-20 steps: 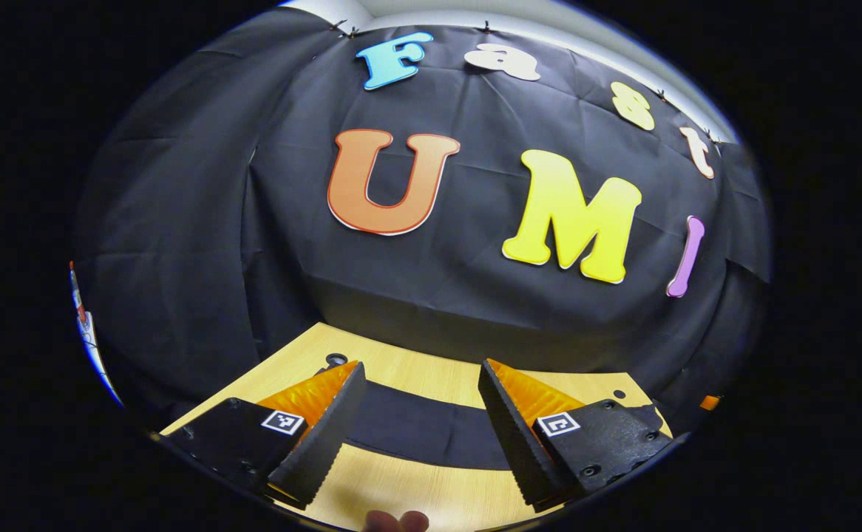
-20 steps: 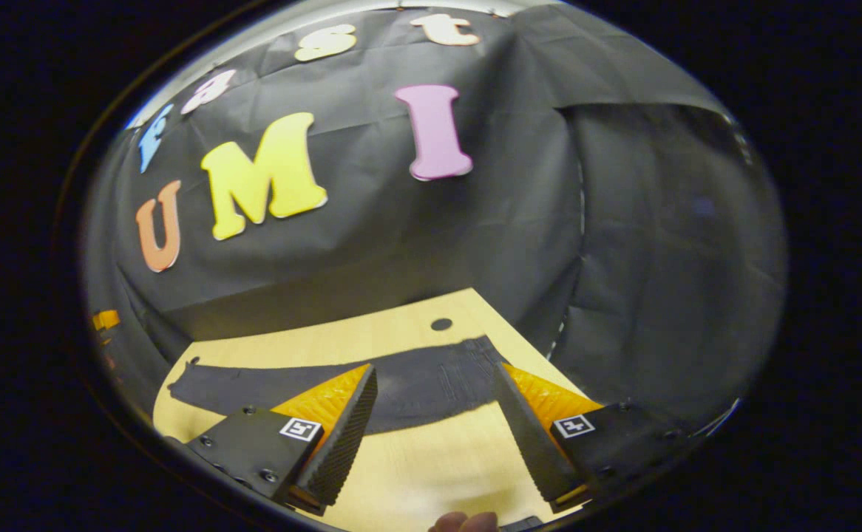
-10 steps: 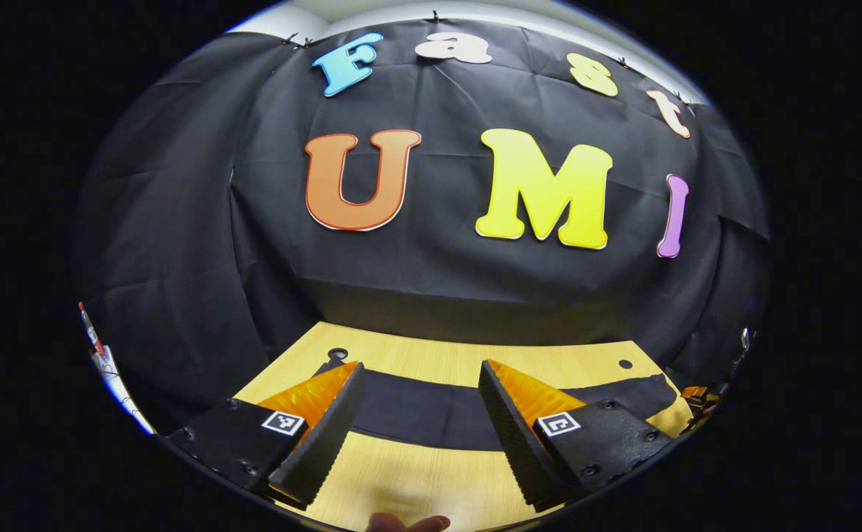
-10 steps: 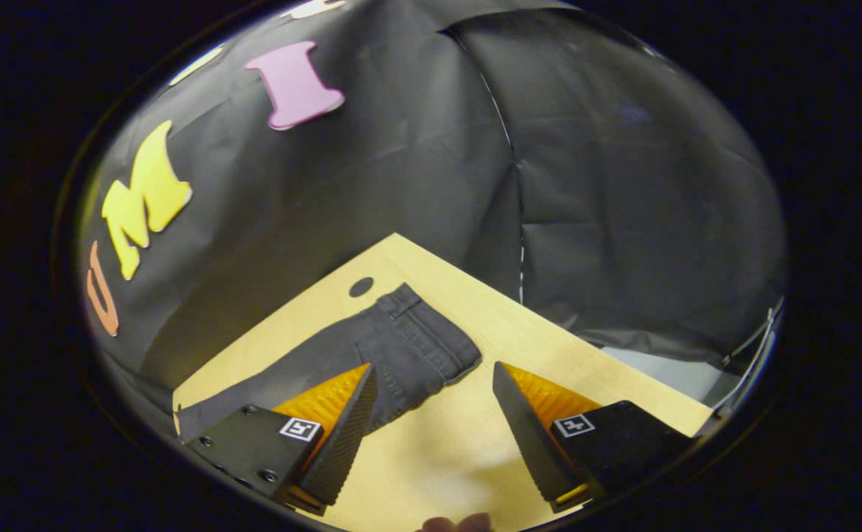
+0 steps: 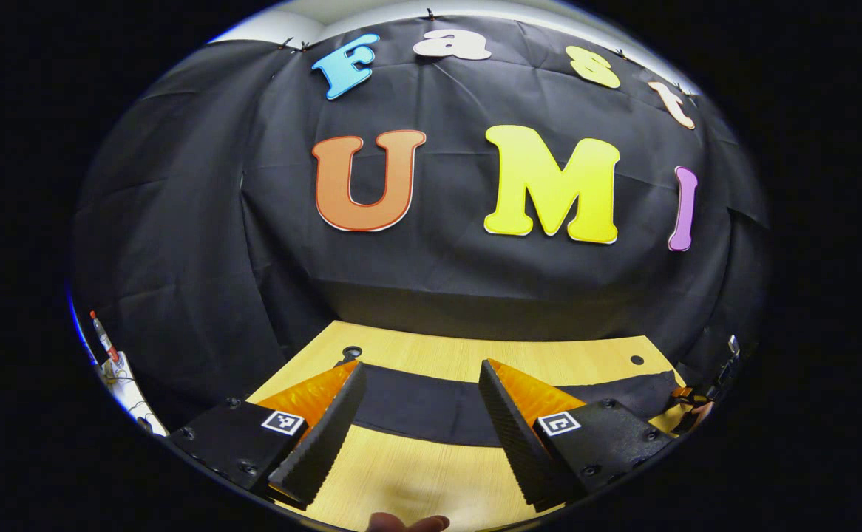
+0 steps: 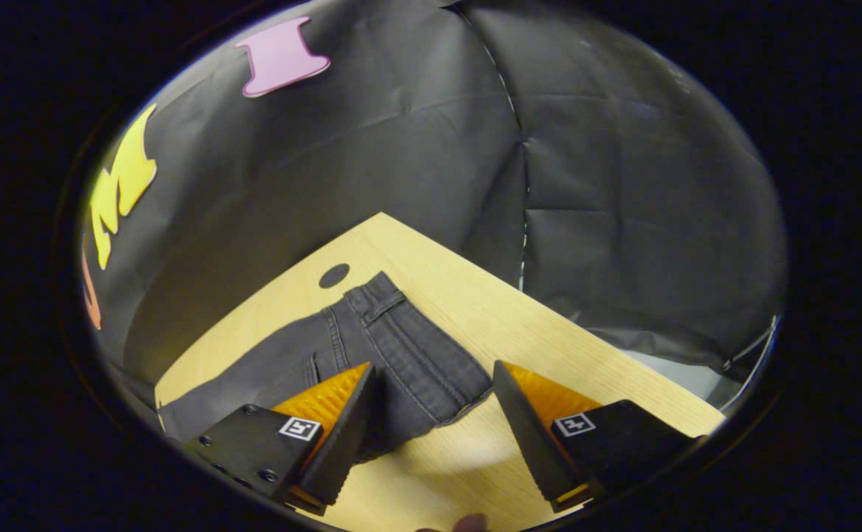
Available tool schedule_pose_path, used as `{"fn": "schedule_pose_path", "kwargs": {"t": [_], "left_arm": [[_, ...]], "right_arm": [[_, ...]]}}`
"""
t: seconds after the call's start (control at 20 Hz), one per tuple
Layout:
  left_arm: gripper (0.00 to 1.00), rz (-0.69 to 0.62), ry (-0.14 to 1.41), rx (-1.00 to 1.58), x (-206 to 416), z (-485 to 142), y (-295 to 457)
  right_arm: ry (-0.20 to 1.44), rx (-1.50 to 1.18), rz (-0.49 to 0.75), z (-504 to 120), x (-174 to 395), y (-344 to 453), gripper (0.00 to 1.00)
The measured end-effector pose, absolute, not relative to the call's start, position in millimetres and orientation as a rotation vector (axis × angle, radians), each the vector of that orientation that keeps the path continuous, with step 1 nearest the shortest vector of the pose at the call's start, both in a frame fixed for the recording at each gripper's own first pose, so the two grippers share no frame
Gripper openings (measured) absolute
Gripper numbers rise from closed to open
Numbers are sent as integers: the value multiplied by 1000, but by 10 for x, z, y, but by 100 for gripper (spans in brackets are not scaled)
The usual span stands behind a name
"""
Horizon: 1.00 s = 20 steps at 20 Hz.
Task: Grasp the waist and the cuffs of the jeans and fold them to make the two legs overlap; first hold the waist and fold one-third of the jeans toward the cuffs, then hold the cuffs and fold the remaining one-third in the same direction to finish folding.
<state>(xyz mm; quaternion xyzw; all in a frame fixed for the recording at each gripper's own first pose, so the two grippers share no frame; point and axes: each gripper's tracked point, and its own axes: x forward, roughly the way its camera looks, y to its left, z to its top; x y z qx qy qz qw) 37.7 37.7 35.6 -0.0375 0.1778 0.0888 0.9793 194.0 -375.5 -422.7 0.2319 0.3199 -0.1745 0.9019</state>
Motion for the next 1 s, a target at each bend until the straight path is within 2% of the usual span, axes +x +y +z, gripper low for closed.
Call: {"fn": "schedule_pose_path", "kwargs": {"t": [0.1,0.25,0.4,0.5,0.6,0.7,0.8,1.0], "left_arm": [[99,187,366,-84,330,324,397],[99,199,377,-91,260,278,431],[99,215,373,-101,209,300,515],[99,230,365,-111,158,305,591],[99,244,355,-125,96,320,676],[99,260,346,-131,36,334,782],[99,281,335,-138,-29,351,916],[99,308,301,-150,-117,408,1198]], "right_arm": [[684,425,-342,-4242,1946,-3680,91],[696,425,-322,-4182,1973,-3610,56],[691,438,-329,-4036,2022,-3607,37],[714,425,-336,-3977,2000,-3650,5],[711,395,-333,-3821,1986,-3630,1],[678,374,-317,-3523,2002,-3532,5],[617,340,-275,-3048,2066,-3313,0],[516,299,-161,-2109,1998,-2777,0]]}}
